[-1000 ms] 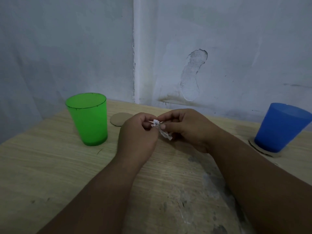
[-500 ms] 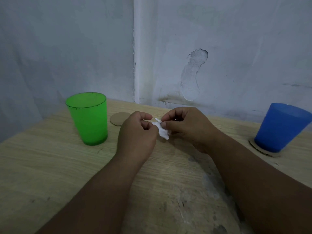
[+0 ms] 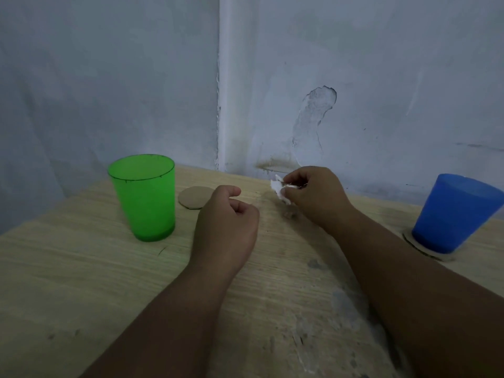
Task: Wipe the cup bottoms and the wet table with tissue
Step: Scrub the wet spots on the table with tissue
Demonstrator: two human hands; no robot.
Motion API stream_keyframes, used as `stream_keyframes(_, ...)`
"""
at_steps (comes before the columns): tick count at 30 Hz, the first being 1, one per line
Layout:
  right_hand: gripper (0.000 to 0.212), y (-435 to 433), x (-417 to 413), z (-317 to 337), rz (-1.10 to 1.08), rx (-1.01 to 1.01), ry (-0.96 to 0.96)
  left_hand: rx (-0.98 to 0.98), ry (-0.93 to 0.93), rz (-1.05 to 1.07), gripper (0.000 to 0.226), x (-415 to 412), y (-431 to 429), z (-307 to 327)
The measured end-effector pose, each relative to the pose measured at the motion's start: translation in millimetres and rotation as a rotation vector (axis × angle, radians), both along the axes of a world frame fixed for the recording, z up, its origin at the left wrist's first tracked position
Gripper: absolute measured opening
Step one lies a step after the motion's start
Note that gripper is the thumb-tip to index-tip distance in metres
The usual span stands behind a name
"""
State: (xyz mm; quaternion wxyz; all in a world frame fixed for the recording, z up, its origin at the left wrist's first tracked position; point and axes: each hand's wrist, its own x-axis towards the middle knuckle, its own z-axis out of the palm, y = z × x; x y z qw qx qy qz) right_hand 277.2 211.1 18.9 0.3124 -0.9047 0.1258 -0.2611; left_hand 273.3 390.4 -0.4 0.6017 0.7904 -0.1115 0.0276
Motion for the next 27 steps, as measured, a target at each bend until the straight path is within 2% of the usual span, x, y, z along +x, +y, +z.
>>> stream_keyframes(3,0.026,0,16,-5,0.014,-0.109,0.056,0.006,0.007,-0.003,0.033,0,0,0)
stream_keyframes(7,0.032,-5,23,-8,-0.081,-0.181,-0.058,0.005,0.014,0.001,0.03,1,0,-1)
stream_keyframes(11,0.029,-2,20,-15,0.063,-0.338,-0.025,0.008,0.019,0.011,0.027,3,0,-1)
stream_keyframes(14,0.03,0,13,-15,0.146,-0.313,0.013,0.015,0.019,0.009,0.027,3,-1,-1)
stream_keyframes(18,0.049,-1,11,-10,0.132,-0.342,0.052,0.022,0.011,0.006,0.026,3,-1,-1)
stream_keyframes(22,0.025,5,12,-9,0.153,-0.485,0.155,0.019,0.015,0.011,0.025,2,0,0)
stream_keyframes(25,0.023,11,18,-9,0.134,-0.494,0.237,0.032,0.015,0.001,0.024,1,0,0)
stream_keyframes(27,0.024,18,22,-9,0.099,-0.569,0.287,0.035,0.009,0.003,0.024,2,0,-1)
